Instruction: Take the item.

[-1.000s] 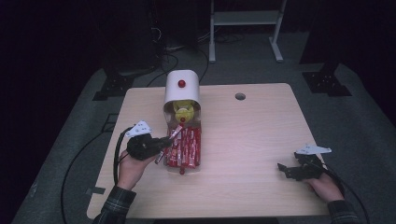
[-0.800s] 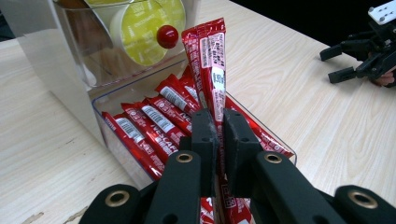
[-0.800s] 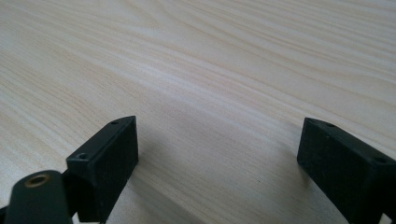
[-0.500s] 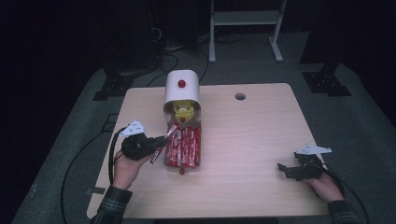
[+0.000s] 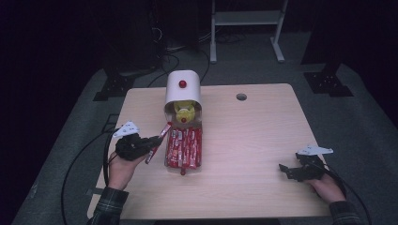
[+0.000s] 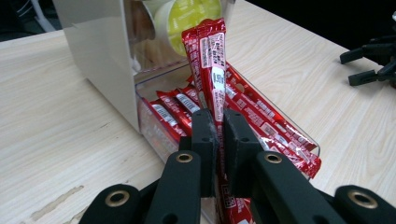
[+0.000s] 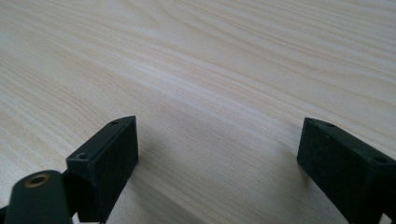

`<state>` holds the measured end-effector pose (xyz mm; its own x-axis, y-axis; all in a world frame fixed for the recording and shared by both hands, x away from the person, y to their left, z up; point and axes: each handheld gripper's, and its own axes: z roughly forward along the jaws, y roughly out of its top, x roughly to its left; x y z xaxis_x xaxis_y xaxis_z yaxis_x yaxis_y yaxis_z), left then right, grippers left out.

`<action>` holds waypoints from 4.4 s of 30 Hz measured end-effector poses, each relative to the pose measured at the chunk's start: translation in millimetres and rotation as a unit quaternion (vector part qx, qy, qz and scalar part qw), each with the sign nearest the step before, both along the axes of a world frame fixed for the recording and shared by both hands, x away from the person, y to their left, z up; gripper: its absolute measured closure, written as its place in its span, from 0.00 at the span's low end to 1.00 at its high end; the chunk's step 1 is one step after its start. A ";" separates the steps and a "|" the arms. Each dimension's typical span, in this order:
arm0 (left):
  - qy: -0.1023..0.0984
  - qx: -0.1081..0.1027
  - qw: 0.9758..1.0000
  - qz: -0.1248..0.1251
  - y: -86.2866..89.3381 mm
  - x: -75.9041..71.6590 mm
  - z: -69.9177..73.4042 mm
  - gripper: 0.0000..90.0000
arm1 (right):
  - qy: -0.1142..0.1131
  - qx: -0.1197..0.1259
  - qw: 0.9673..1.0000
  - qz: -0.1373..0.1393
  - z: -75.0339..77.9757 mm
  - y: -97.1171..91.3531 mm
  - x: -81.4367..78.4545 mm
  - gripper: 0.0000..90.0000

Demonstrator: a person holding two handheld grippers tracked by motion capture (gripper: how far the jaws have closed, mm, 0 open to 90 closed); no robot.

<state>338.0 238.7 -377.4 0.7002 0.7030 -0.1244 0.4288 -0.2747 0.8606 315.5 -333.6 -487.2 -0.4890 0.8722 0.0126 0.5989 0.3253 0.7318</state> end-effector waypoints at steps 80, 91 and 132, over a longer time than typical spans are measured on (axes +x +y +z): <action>0.092 0.090 0.989 0.079 16.8 47.8 -69.8 0.93 | 0.000 0.000 1.000 0.000 0.0 0.0 0.0 0.13; 0.108 0.107 0.985 0.080 15.3 53.0 -78.8 0.93 | 0.000 0.000 1.000 0.000 0.0 0.0 0.0 0.13; 0.094 0.137 0.983 0.082 18.5 33.1 -80.7 0.08 | 0.000 0.000 1.000 0.000 0.1 0.1 -0.1 0.13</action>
